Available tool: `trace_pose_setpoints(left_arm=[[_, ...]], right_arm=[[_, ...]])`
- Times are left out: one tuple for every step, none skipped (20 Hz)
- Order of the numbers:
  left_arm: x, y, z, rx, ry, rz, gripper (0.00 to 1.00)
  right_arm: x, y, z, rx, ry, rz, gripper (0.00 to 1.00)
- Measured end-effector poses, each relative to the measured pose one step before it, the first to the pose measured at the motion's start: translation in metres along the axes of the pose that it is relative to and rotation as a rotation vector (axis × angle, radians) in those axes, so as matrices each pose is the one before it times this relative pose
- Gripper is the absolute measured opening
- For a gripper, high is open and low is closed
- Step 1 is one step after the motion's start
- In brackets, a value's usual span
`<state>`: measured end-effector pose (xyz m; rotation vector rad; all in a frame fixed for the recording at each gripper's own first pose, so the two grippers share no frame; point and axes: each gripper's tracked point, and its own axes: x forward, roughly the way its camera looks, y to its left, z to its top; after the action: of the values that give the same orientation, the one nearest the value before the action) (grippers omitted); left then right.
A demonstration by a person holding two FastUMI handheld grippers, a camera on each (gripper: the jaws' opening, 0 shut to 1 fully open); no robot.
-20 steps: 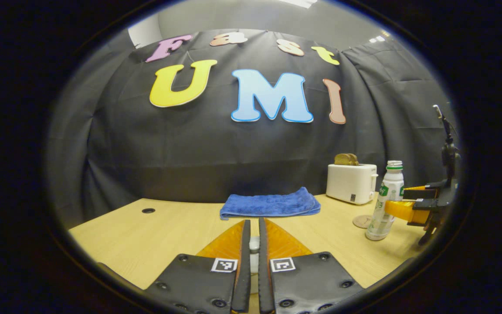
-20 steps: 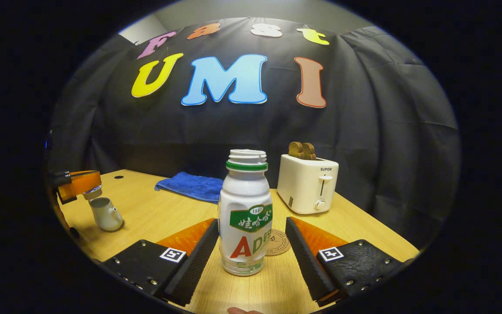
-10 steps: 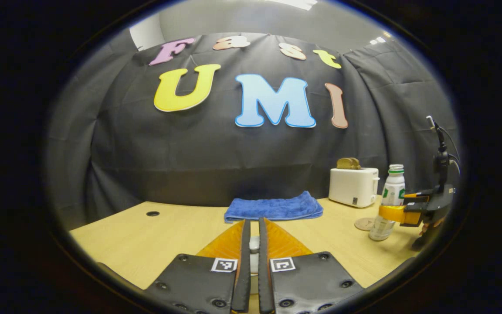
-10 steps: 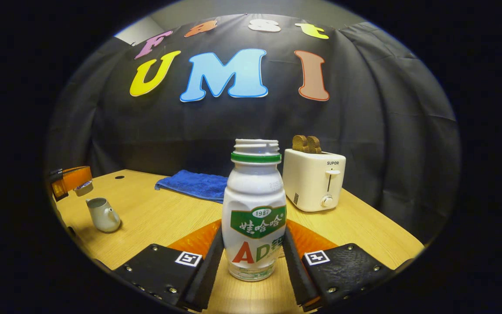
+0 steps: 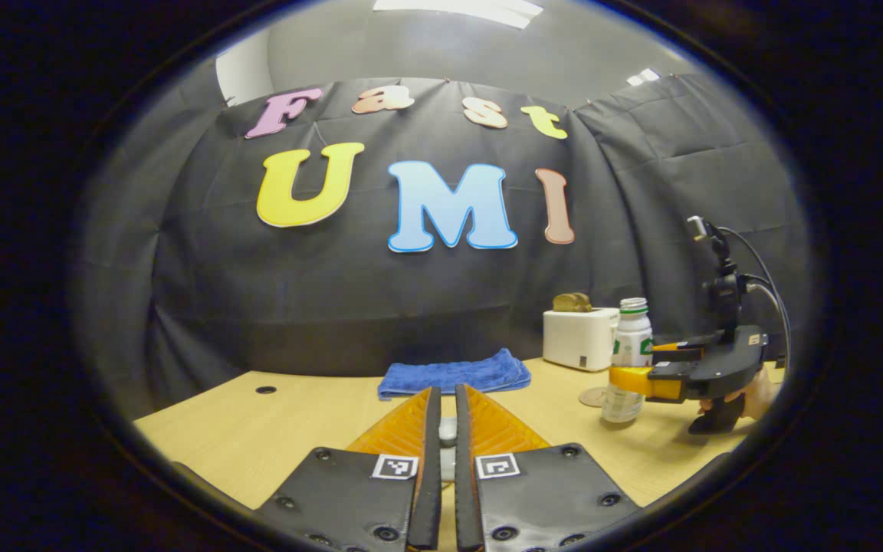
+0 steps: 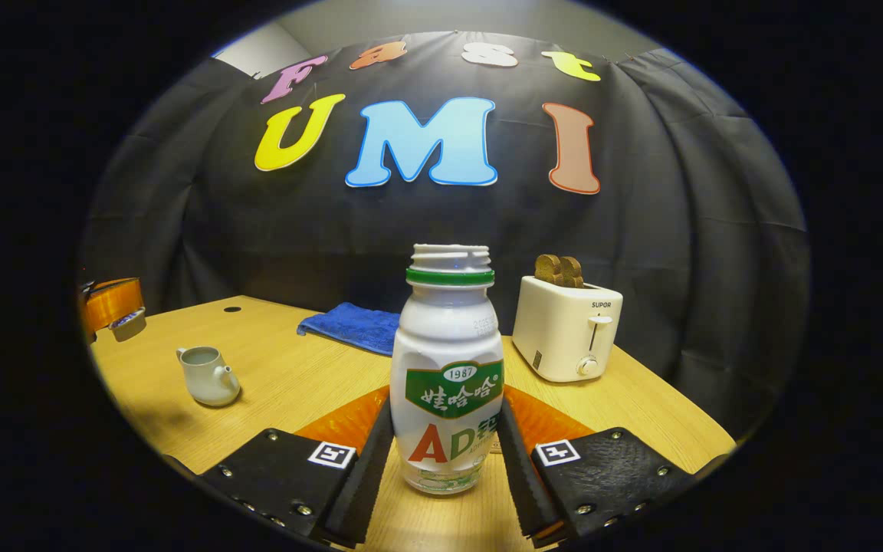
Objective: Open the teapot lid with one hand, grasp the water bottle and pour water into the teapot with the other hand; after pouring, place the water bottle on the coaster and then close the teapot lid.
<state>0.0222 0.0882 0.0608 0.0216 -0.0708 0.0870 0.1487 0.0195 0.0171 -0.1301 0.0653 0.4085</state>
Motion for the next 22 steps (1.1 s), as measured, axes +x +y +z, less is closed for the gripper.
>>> trace_pose_setpoints(left_arm=[[-0.00724,0.0004,-0.00371,0.00136,0.00406,-0.00154,0.18],[-0.00854,0.00018,-0.00222,0.00343,0.0054,0.00003,0.18],[-0.00845,-0.00096,-0.00456,0.0002,0.01465,-0.0043,0.13],[-0.00997,-0.00064,-0.00445,0.00239,0.01298,-0.00404,0.18],[-0.00933,0.00344,-0.00364,0.00288,0.00681,0.00637,0.18],[-0.00908,0.00291,-0.00193,-0.00404,0.00174,0.00949,0.13],[-0.00797,0.00057,-0.00374,-0.01009,-0.00035,0.00271,0.13],[-0.00498,-0.00107,-0.00075,-0.00313,-0.00174,-0.00818,0.18],[-0.0036,0.00125,-0.00481,0.01266,0.00892,0.00105,0.18],[-0.00267,0.00444,-0.00206,0.01211,0.00531,0.01015,0.13],[-0.00251,0.00218,-0.00146,0.00082,-0.00121,0.00248,0.17],[-0.00161,0.00028,-0.00096,-0.00961,0.00413,-0.00445,0.18],[-0.00114,0.00098,-0.00309,-0.01375,0.00438,-0.00323,0.13],[-0.00309,0.00173,-0.00062,-0.01035,0.00077,-0.00226,0.18],[-0.00415,0.00083,-0.00064,-0.00268,0.0003,-0.00121,0.18],[-0.00499,0.00145,-0.0012,0.00405,0.0016,0.0031,0.18],[-0.00485,0.00229,-0.00253,0.00332,0.00145,0.00392,0.18],[-0.00477,0.00071,-0.00191,-0.0013,0.00259,0.0011,0.18],[-0.00444,0.00126,-0.0014,-0.00396,-0.00151,0.00096,0.18],[-0.00558,0.00044,-0.0009,-0.0015,-0.00016,-0.00041,0.18],[-0.00599,-0.00026,0.00103,-0.0022,-0.01534,-0.00273,0.18],[-0.00437,0.00054,0.00147,-0.00098,-0.01205,-0.00359,0.14]], right_arm=[[-0.00151,0.00259,0.00102,-0.01103,-0.00397,0.0033,0.71],[-0.00173,0.0031,0.00228,-0.00947,-0.00645,0.00379,0.7],[-0.00133,0.00439,0.00278,-0.00513,-0.00604,0.00593,0.7],[-0.00091,0.00568,0.00275,-0.00609,-0.00267,0.00816,0.71],[0.00038,0.0076,0.00206,-0.01005,-0.00111,0.01118,0.71],[0.00043,0.00904,0.00209,-0.02074,0.0006,0.01523,0.7],[0.0016,0.01004,0.00171,-0.03914,0.00212,0.01254,0.7],[0.00316,0.00904,0.00095,-0.05307,0.00716,0.01286,0.7],[0.00383,0.01121,-0.00277,-0.05206,0.01543,0.01638,0.71],[0.00291,0.00768,0.00083,-0.03985,0.01197,0.01323,0.71],[0.0015,0.00612,0.00333,-0.03059,0.00095,0.00624,0.71],[0.0013,0.00473,0.0045,-0.02797,-0.00428,0.00192,0.71],[0.00164,0.00472,0.0032,-0.02615,0.00007,-0.00201,0.71],[0.00199,0.00405,0.00213,-0.02553,0.00154,0.00119,0.71],[0.00207,0.00456,0.00236,-0.02683,0.00377,0.00108,0.71],[0.00137,0.00271,0.00146,-0.03166,0.00471,-0.00052,0.71],[0.00097,0.00308,0.00118,-0.02846,0.00314,-0.00448,0.71],[0.00123,0.00192,0.00077,-0.02953,0.00368,-0.00393,0.71],[0.00221,0.00338,0.00113,-0.0314,0.0019,-0.00526,0.71],[0.00112,0.00204,0.00114,-0.03332,0.004,-0.00579,0.71],[0.00185,0.00428,0.0012,-0.03641,0.00356,0.00064,0.71],[0.00258,0.004,0.00077,-0.04249,0.00899,0.00245,0.71]])
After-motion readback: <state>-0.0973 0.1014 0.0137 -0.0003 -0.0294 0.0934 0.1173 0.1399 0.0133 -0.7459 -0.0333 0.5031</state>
